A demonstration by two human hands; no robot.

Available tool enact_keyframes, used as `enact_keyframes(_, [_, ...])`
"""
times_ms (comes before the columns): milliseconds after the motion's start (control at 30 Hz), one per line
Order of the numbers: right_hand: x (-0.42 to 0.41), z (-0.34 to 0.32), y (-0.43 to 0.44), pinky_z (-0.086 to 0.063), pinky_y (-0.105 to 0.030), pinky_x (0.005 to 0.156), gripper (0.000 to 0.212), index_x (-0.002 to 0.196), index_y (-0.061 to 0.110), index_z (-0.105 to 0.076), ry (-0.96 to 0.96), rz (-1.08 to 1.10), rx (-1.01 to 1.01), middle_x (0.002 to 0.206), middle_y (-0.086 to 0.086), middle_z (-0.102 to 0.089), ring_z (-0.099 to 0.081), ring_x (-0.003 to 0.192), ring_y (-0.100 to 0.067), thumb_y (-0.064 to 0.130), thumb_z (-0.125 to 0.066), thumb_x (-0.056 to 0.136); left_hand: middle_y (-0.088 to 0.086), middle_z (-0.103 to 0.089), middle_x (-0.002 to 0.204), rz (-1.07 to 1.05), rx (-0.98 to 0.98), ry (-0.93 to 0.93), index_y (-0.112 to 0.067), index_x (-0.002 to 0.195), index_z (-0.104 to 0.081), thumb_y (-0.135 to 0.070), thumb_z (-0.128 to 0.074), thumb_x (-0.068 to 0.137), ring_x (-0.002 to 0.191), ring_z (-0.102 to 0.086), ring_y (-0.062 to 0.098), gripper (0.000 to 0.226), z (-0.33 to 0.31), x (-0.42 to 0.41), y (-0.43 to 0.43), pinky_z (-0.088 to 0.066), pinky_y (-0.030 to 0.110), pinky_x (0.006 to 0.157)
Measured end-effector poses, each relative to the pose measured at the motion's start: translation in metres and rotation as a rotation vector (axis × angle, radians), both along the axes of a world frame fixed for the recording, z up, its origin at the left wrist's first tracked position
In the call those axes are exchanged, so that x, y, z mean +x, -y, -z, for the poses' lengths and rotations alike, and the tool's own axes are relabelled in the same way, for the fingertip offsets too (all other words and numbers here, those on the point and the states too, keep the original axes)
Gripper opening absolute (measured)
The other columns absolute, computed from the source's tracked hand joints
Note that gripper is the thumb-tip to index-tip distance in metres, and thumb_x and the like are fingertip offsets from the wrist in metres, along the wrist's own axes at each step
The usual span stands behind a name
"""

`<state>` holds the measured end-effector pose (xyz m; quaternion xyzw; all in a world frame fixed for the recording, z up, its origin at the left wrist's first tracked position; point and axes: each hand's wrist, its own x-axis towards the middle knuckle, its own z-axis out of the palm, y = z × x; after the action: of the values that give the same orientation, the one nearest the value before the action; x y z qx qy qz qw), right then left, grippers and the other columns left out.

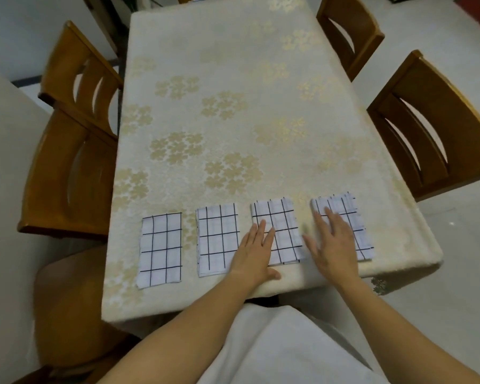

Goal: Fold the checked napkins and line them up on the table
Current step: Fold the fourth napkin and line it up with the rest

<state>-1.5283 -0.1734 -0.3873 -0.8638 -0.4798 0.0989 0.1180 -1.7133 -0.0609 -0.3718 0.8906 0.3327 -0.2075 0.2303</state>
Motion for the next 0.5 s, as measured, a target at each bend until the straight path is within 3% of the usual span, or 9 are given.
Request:
enact_keyframes(100, [0.013, 0.01, 0.037, 0.005, -0.052, 0.122, 0.082, 0.16, 0.033, 0.008, 0.023, 0.087, -0.22, 0.168, -0.005, 0.014, 0.011, 0.154, -0.035, 0.074, -0.017, 0.094, 0.001, 0.028, 0.168, 0.064, 0.026, 0.027, -0.028, 0.164, 0.008, -0.055, -0.069, 0.091, 0.155, 0.026, 0.029, 0.11, 0.002, 0.008, 0.004, 0.008, 0.046, 0.127])
enact_keyframes(167, [0.013, 0.019, 0.048, 0.01, -0.054, 0.122, 0.084, 0.156, 0.037, 0.02, -0.032, 0.104, -0.319, 0.165, -0.004, 0.027, 0.022, 0.152, -0.035, 0.08, -0.004, 0.088, 0.0, 0.027, 0.168, 0.053, 0.016, 0.043, -0.031, 0.164, 0.006, -0.053, -0.064, 0.096, 0.155, 0.024, 0.028, 0.1, 0.005, 0.014, 0.006, 0.007, 0.047, 0.127])
enact_keyframes(500, [0.009, 0.028, 0.023, 0.01, -0.059, 0.122, 0.068, 0.152, 0.04, 0.028, -0.054, 0.139, -0.303, 0.163, -0.006, 0.03, 0.028, 0.149, -0.035, 0.067, 0.001, 0.096, -0.003, 0.018, 0.171, -0.041, -0.034, 0.101, -0.036, 0.164, -0.007, -0.051, -0.056, 0.101, 0.157, 0.021, 0.022, 0.082, 0.01, 0.016, 0.002, 0.008, 0.04, 0.126])
